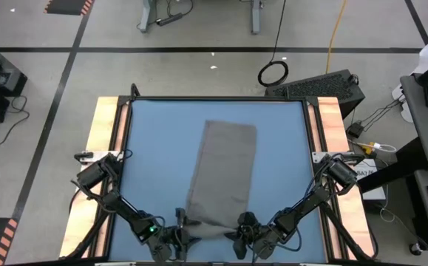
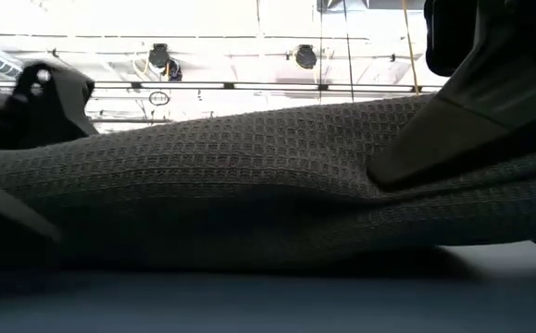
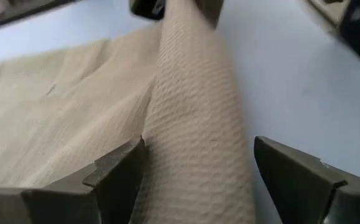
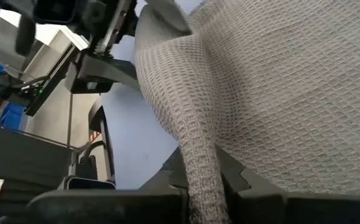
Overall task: Roll towel
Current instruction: Roll the gray towel
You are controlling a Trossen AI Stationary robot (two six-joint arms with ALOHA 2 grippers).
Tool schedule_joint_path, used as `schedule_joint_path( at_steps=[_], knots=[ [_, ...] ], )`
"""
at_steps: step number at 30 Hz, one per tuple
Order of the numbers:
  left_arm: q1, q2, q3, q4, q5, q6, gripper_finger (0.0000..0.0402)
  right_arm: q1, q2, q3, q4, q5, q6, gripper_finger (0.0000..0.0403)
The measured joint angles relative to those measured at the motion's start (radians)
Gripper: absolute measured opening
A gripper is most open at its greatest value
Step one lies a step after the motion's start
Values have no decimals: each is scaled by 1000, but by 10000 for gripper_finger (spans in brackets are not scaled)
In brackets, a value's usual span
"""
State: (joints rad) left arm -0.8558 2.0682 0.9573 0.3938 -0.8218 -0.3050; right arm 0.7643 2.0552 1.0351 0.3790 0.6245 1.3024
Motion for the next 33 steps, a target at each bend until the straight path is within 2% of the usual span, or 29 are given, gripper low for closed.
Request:
schedule_joint_path(
  at_steps=[3, 6, 10, 13, 15, 17, 22, 25, 27, 30, 33],
  knots=[
    [22, 0, 0, -48, 1, -77, 297, 0, 0, 0, 0, -2, 6, 18],
    [52, -1, 1, -89, 47, -156, 258, 0, 0, 0, 2, -4, -36, 20],
    [86, -6, 4, -96, 177, -213, 151, 1, 0, 0, 7, -1, -186, 44],
    [94, -10, 5, -98, 236, -212, 56, 8, -1, 0, 7, 1, -319, 83],
    [98, -14, 5, -101, 260, -222, 19, 16, -15, 0, -6, 3, -415, 116],
    [104, -23, 4, -110, 282, -256, 21, 24, -40, 1, -27, 14, -510, 149],
    [145, -61, 2, -132, 417, -315, 37, 62, -113, 1, -53, 149, -813, 235],
    [182, -75, 2, -131, 511, -318, 28, 86, -131, 2, -52, 164, -943, 278],
    [210, -76, 2, -126, 586, -324, 22, 103, -125, 2, -59, 161, -967, 301],
    [245, -78, 2, -123, 687, -352, 20, 122, -95, 2, -66, 161, -906, 326],
    [258, -78, 2, -121, 728, -370, 22, 137, -56, 2, -70, 158, -820, 339]
  ],
)
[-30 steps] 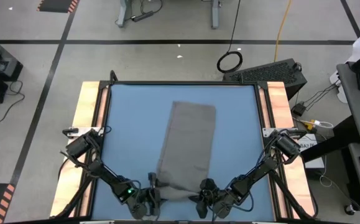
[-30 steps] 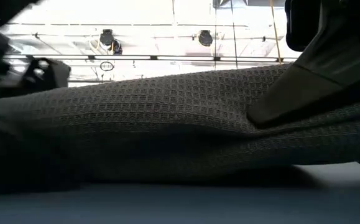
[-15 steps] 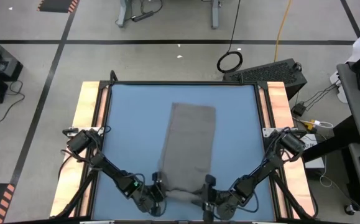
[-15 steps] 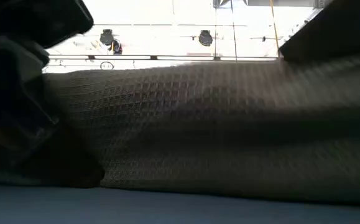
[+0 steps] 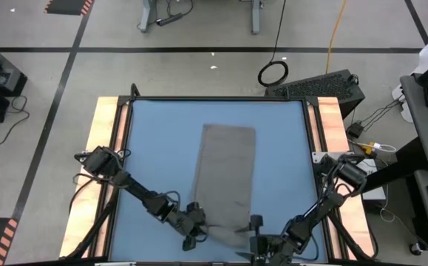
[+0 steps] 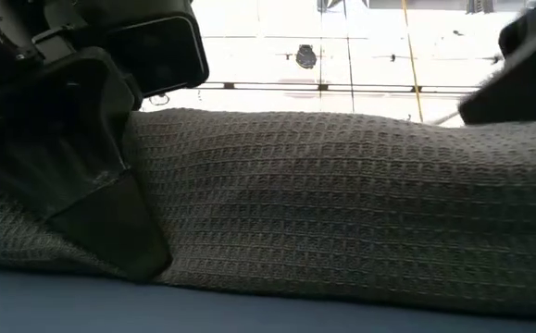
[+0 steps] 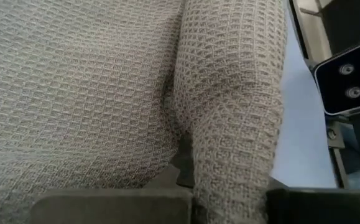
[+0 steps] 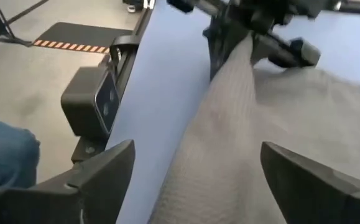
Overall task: Roll towel
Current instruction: Roll the gray towel
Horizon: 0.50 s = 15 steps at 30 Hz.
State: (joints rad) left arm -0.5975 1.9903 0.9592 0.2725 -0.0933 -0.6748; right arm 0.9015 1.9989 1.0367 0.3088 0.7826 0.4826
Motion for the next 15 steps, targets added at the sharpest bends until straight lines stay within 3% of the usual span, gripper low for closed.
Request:
schedule_joint_path(
  at_steps=[15],
  knots=[
    [-6, 1, 1, -21, -9, -104, 24, -34, 137, 0, 135, 58, 110, 333]
  ],
)
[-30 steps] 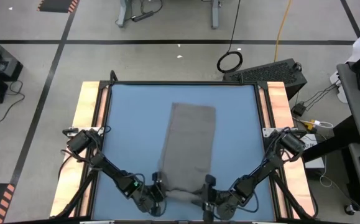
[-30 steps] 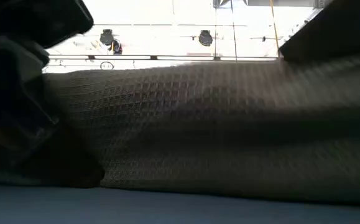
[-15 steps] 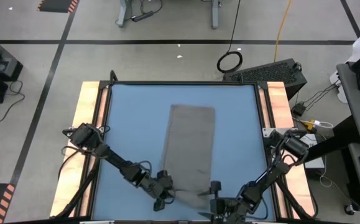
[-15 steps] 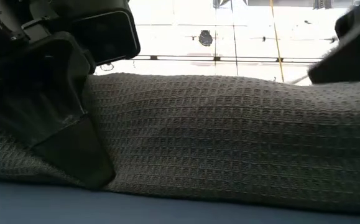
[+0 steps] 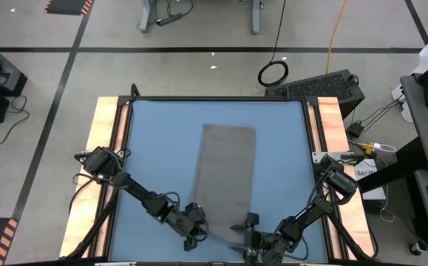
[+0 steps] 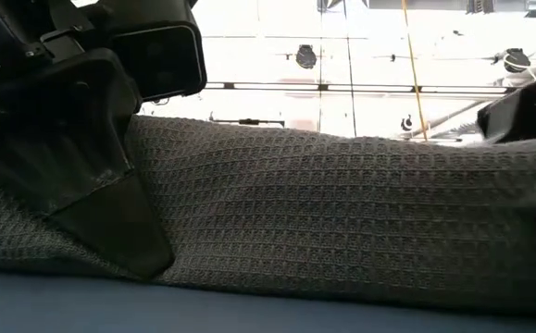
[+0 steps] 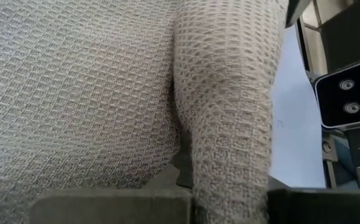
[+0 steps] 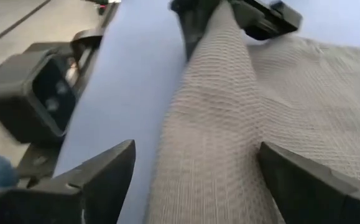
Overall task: Roll towel
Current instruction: Roll the gray towel
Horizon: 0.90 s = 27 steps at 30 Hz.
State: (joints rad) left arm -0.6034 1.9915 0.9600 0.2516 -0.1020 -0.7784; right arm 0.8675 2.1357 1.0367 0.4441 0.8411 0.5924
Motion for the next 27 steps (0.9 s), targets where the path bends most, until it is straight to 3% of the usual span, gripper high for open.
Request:
schedule_joint_path(
  at_steps=[4, 10, 14, 19, 23, 27],
  knots=[
    [-12, 1, 0, -4, -34, 10, 24, -16, 0, 0, -4, -2, 69, 295],
    [-43, 2, -1, -6, -101, 26, 38, -18, 0, 0, -60, -14, 200, 189],
    [-55, 2, -2, 11, -120, 24, 97, -20, 0, 0, -66, -76, 297, 112],
    [-56, 3, -3, 46, -125, 23, 203, -25, 0, 0, -58, -130, 358, 21],
    [-55, -13, -3, 34, -125, 35, 276, -18, 0, 0, -59, -125, 379, 14],
    [-54, -93, -7, -86, -119, 67, 307, -19, -3, 0, -58, -122, 439, 16]
  ],
)
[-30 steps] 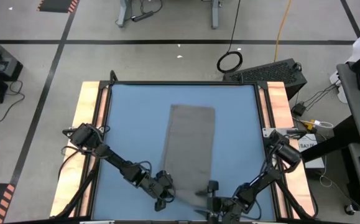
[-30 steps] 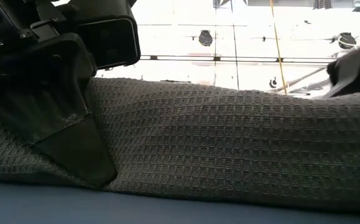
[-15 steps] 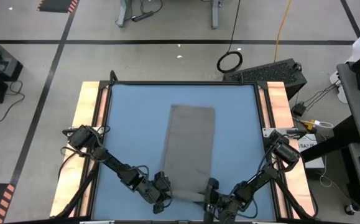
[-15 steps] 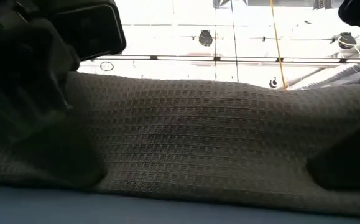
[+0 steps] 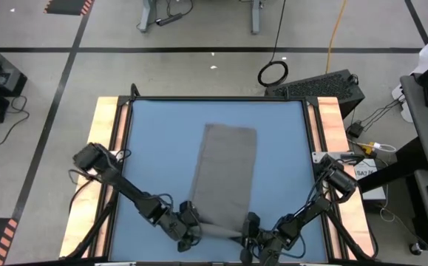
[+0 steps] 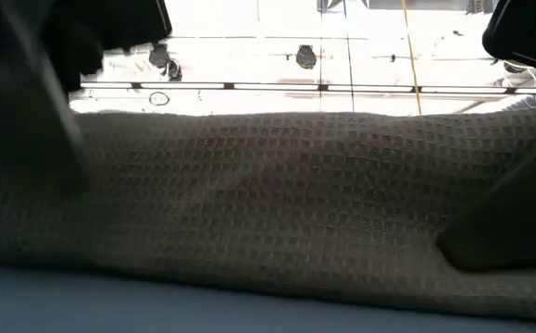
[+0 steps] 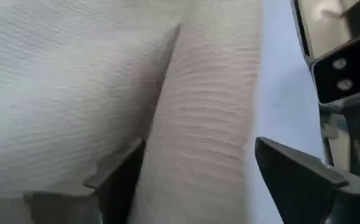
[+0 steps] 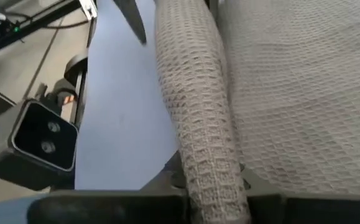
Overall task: Roll towel
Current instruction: Roll the gray towel
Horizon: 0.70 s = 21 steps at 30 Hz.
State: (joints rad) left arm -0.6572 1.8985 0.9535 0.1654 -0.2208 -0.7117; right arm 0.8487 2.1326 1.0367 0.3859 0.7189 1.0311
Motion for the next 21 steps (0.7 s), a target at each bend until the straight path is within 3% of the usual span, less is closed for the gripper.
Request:
schedule_joint_path(
  at_steps=[4, 8, 17, 21],
  knots=[
    [-40, -104, 1, -119, -114, 72, 310, 0, -1, 0, 15, 8, 53, 4],
    [-107, -127, 1, -123, -283, 178, 311, -13, -5, -1, 35, 5, 119, 6],
    [-239, -42, 3, -27, -522, 386, 311, -52, -7, -1, 48, -88, 201, 6],
    [-243, -12, 3, -22, -548, 429, 311, -58, -6, 1, 68, -117, 211, 6]
  ],
)
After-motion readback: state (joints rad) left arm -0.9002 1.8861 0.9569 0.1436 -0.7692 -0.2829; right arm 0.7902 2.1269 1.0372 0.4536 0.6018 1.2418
